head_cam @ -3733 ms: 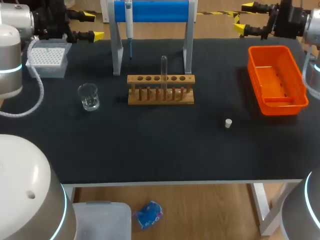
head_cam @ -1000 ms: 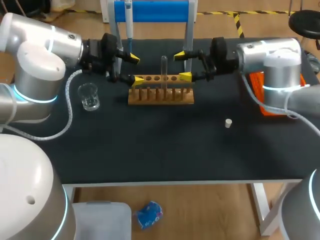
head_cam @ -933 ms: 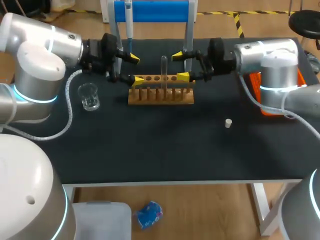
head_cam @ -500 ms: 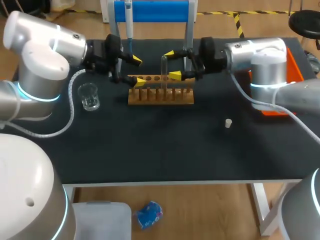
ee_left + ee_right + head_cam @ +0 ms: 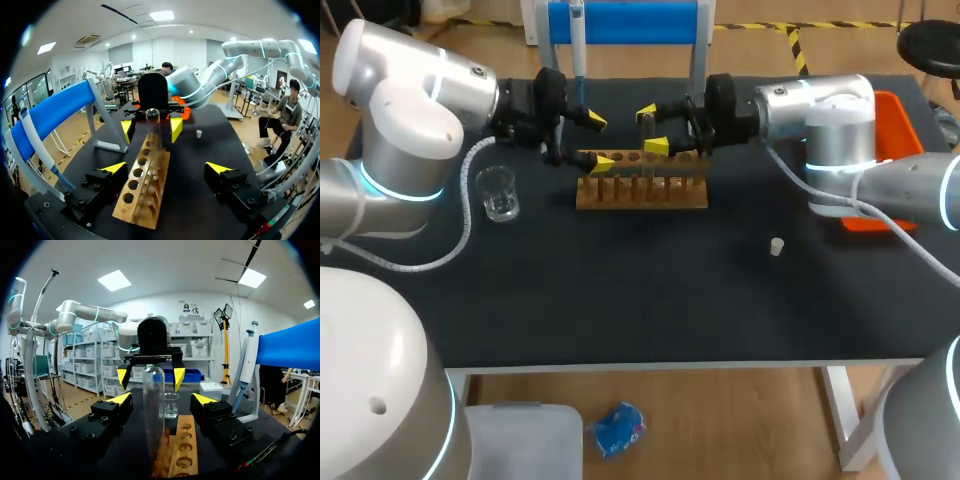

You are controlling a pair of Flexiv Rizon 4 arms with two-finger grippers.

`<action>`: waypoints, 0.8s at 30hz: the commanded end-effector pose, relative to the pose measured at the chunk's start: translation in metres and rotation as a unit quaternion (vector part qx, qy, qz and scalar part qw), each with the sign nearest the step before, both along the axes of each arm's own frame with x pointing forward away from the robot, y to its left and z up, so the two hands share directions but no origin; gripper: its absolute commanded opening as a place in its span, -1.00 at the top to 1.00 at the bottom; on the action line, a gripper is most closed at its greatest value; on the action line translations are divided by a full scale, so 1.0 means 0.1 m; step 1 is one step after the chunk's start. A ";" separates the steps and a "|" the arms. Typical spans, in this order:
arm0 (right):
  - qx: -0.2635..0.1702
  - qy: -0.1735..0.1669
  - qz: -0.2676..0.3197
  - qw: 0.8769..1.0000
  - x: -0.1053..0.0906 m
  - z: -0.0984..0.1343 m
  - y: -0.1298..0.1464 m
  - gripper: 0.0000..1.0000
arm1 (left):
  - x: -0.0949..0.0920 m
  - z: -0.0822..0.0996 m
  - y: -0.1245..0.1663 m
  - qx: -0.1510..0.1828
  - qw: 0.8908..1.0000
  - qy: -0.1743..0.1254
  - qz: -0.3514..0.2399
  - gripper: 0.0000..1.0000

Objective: Invert the test tube, pick up the pipette, mount the tip to pipette, aspirate from beaker and dispense into the tube, eject the tip, return the pipette, and cap with the stopper.

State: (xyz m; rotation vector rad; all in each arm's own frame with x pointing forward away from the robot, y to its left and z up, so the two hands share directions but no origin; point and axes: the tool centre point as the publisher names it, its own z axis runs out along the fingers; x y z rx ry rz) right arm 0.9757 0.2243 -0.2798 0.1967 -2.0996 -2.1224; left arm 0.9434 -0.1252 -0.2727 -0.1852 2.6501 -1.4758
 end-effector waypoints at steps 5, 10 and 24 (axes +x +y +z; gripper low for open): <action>-0.005 0.001 0.016 1.000 0.06 -0.04 0.04 0.14 | 0.01 0.00 0.00 0.001 1.000 0.001 -0.001 -1.00; -0.007 0.002 0.017 1.000 0.04 -0.05 0.04 0.24 | 0.01 0.00 0.00 0.001 1.000 0.001 -0.001 -1.00; -0.015 0.000 0.014 1.000 -0.02 -0.06 0.05 1.00 | 0.01 0.00 0.00 0.001 1.000 0.001 -0.001 -1.00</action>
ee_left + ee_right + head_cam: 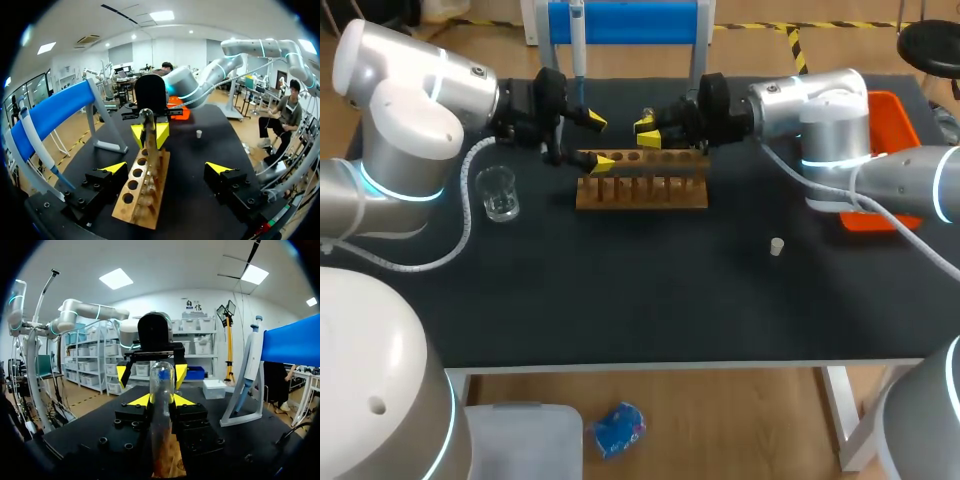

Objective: Invert the test tube, pick up the pipette, mount the tip to pipette, aspirate from beaker and dispense into the tube, eject the tip, return the pipette, and cap with the stopper.

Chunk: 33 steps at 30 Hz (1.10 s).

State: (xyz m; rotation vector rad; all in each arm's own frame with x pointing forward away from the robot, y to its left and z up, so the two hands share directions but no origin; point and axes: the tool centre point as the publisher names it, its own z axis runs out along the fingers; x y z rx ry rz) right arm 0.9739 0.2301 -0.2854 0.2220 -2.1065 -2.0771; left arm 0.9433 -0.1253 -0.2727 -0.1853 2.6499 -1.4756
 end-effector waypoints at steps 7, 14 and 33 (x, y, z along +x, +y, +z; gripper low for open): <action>0.001 -0.001 -0.005 1.000 -0.02 0.02 -0.03 1.00 | 0.01 0.01 0.00 0.001 1.000 0.001 -0.001 -1.00; 0.005 -0.001 -0.005 1.000 -0.02 0.08 -0.02 1.00 | 0.01 0.01 0.00 0.001 1.000 0.001 -0.001 -1.00; 0.009 -0.016 -0.005 1.000 -0.04 0.35 -0.06 1.00 | 0.01 0.01 0.00 0.001 1.000 0.001 -0.001 -1.00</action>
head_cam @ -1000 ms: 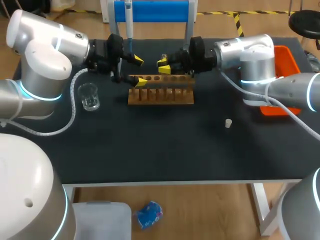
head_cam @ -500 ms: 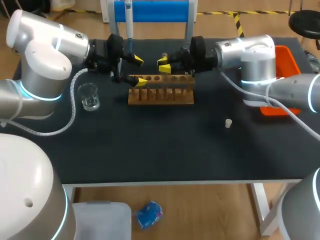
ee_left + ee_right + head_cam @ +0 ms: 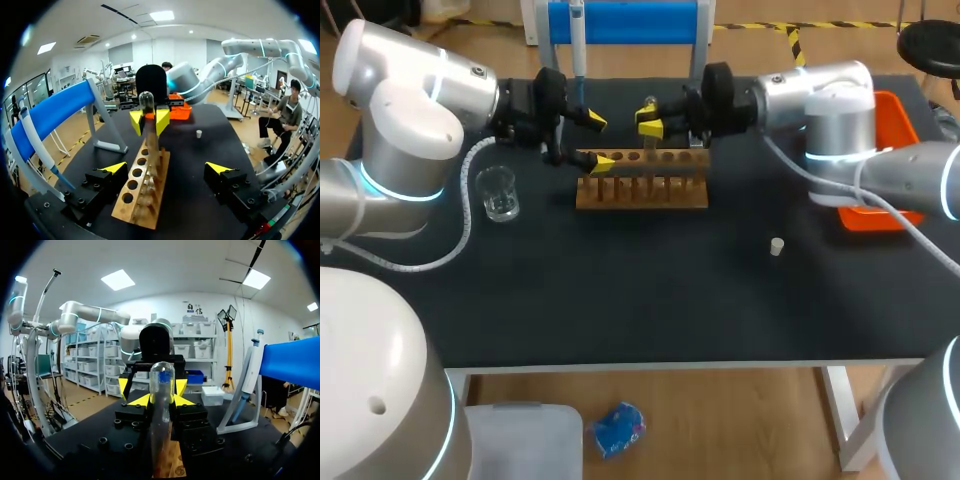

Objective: Invert the test tube, pick up the pipette, mount the tip to pipette, aspirate from beaker and dispense into the tube, eject the tip, return the pipette, and cap with the stopper.

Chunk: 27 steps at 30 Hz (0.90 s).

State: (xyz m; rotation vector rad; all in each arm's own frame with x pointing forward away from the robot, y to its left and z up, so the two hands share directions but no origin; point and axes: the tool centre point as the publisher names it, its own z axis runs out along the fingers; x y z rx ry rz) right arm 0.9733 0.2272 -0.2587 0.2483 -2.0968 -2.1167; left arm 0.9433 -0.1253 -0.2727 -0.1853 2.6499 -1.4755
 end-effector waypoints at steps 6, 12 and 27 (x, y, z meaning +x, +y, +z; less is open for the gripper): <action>0.000 -0.010 -0.003 1.000 -0.03 0.20 -0.04 1.00 | 0.01 0.01 0.00 0.001 1.000 0.001 -0.001 -1.00; 0.003 -0.016 -0.003 1.000 -0.04 0.33 -0.03 1.00 | 0.01 0.01 0.00 0.001 1.000 0.001 -0.001 -1.00; 0.007 0.005 -0.002 1.000 -0.18 0.77 -0.12 1.00 | -0.05 0.23 -0.01 -0.009 0.989 -0.147 -0.017 -1.00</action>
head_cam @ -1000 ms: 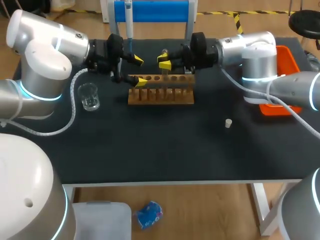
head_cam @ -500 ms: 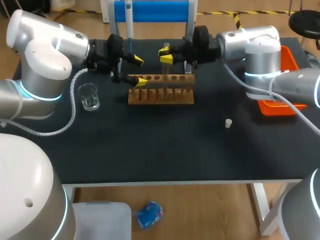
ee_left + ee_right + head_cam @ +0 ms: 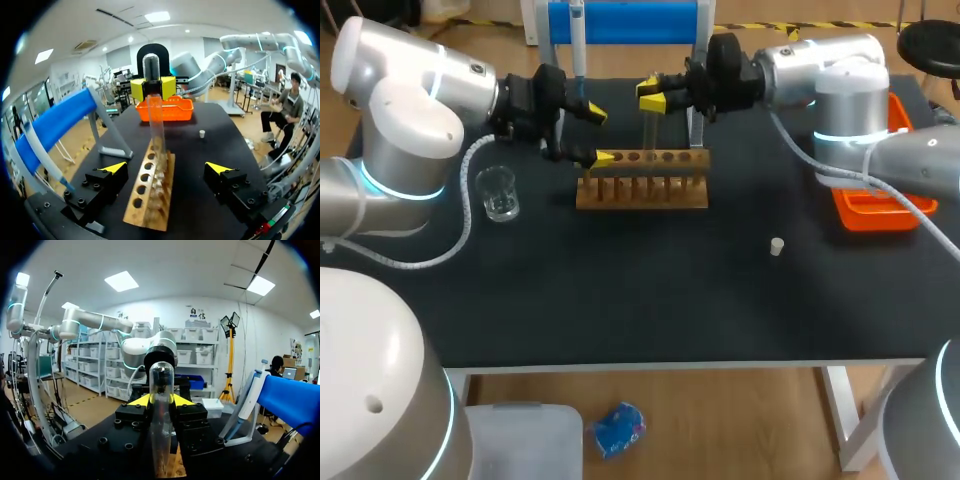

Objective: Invert the test tube, pick up the pipette, mount the tip to pipette, aspirate from beaker and dispense into the tube, eject the tip, return the pipette, and cap with the stopper.

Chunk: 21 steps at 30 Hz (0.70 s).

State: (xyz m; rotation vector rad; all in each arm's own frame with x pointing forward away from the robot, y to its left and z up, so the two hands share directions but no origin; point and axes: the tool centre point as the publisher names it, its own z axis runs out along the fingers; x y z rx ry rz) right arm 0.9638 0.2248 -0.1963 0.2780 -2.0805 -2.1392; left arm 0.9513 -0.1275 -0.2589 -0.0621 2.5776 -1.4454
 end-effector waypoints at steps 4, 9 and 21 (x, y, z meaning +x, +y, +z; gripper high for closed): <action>0.003 0.091 -0.008 0.996 -0.12 0.27 -0.18 1.00 | -0.24 0.25 -0.02 -0.027 0.974 -0.223 -0.030 -1.00; -0.023 0.182 0.035 0.982 -0.23 0.41 -0.26 1.00 | -0.30 0.33 -0.06 -0.034 0.968 -0.247 -0.039 -1.00; -0.023 0.182 0.035 0.982 -0.23 0.41 -0.26 1.00 | -0.30 0.33 -0.06 -0.034 0.968 -0.247 -0.039 -1.00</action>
